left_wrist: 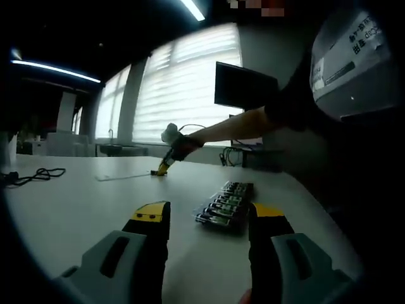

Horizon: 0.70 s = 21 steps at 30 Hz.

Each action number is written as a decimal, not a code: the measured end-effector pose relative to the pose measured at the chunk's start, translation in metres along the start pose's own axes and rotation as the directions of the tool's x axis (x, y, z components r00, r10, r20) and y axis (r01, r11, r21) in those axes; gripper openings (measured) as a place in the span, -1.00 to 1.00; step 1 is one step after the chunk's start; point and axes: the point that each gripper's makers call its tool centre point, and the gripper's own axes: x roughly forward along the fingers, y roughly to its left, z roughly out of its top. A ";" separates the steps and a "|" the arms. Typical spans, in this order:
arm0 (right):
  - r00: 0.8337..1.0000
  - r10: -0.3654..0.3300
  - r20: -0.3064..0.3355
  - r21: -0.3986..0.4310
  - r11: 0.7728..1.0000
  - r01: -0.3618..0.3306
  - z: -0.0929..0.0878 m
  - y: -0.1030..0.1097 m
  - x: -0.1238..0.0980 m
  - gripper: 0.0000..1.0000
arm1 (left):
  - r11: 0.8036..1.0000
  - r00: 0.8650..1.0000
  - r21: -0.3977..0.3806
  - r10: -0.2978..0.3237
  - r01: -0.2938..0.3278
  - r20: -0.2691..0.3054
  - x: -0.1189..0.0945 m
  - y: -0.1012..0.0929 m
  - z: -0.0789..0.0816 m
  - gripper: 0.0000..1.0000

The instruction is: Grip medicine bottles put into box

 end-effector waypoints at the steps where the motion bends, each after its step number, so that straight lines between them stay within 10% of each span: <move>1: 1.000 0.000 0.000 -0.001 1.000 0.000 -0.001 0.002 -0.001 -0.85 | 1.000 1.000 0.000 -0.001 0.001 0.000 0.000 0.000 0.000 -0.15; 21: 0.992 -0.013 0.128 0.094 0.996 0.001 -0.003 0.070 -0.087 -0.87 | 0.999 1.000 0.032 -0.007 0.007 -0.015 0.000 -0.005 -0.002 -0.15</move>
